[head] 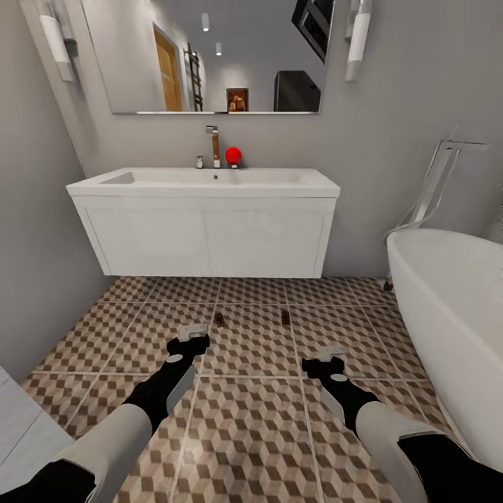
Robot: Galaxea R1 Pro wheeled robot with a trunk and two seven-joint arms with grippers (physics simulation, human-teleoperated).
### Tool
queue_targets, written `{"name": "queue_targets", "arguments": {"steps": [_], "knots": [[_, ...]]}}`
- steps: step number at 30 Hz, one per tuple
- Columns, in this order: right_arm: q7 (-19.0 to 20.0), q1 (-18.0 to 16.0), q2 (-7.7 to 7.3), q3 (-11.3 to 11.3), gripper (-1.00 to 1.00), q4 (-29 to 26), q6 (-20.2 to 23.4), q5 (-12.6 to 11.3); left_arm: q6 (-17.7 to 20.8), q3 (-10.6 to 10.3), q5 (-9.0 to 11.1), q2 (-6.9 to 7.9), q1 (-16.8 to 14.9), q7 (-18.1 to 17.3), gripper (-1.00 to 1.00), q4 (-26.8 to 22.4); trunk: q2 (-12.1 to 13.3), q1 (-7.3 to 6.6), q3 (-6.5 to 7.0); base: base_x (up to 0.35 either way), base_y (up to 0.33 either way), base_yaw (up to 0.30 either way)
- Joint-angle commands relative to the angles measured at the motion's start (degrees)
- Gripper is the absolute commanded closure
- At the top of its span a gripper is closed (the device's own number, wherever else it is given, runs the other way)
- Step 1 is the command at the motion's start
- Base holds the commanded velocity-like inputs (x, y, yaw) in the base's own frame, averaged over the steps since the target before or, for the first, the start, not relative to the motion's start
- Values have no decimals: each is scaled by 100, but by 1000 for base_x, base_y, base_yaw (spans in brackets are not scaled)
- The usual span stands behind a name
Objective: Take the four mousetraps from the cabinet in the bathroom and place them on the bathroom floor. Make sure all four end up on the same floor surface, and ensure that at least two of them are either under or directly next to the same bathroom sink.
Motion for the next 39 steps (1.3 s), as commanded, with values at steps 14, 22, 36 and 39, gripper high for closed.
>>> {"name": "queue_targets", "arguments": {"steps": [14, 22, 36, 39], "knots": [[-34, -4, 0, 46, -100, 8, -23, -29, 20, -42, 46, 8, -2, 52, -100, -11, 17, -37, 306, 0, 0, 0], [-77, -4, 6, 46, -100, 8, -35, -33, 19, -44, 46, 14, -1, 52, -100, -11, 28, -58, 483, 0, 0, 0], [-347, -4, -1, 46, -100, 26, -51, -29, 25, -44, 61, 10, -2, 40, -100, 14, 47, -94, 793, 0, 0, 0], [-353, -4, 3, 47, -100, 40, -51, -24, 28, -44, 62, 8, -3, 31, -100, 15, 167, -159, 847, 0, 0, 0]]}}
